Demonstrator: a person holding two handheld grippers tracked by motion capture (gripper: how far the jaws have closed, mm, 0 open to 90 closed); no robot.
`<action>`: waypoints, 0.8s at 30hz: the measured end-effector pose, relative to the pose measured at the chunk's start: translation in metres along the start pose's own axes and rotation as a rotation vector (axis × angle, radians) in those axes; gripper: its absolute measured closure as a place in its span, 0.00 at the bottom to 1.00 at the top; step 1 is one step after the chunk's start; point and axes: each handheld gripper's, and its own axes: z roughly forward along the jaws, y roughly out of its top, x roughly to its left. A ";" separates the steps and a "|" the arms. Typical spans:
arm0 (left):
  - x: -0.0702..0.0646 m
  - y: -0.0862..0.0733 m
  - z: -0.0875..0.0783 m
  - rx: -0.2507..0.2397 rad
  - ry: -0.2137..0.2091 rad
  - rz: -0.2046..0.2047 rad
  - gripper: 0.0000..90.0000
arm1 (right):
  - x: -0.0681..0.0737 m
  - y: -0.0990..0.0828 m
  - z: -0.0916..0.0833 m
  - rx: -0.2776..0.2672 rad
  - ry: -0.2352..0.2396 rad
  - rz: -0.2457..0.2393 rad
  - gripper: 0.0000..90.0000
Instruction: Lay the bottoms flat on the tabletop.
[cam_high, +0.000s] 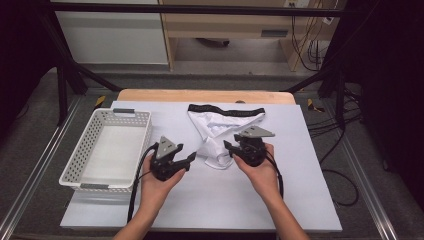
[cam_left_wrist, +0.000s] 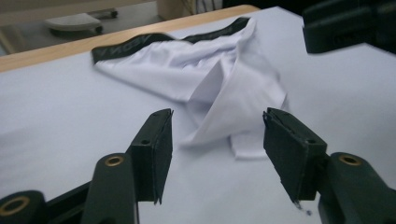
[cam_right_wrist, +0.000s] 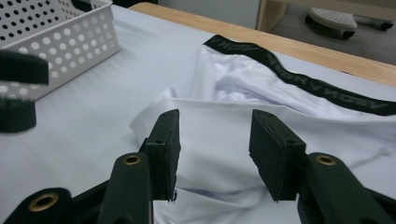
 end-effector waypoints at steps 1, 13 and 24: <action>-0.001 -0.006 -0.003 0.000 0.015 0.020 0.46 | 0.006 0.001 0.005 0.005 0.001 -0.010 0.58; 0.009 -0.030 -0.010 0.012 -0.030 -0.054 0.45 | 0.038 -0.009 0.049 0.135 -0.076 -0.092 0.70; 0.013 -0.034 -0.007 0.018 -0.012 -0.054 0.45 | 0.030 -0.017 0.038 0.124 -0.050 -0.078 0.98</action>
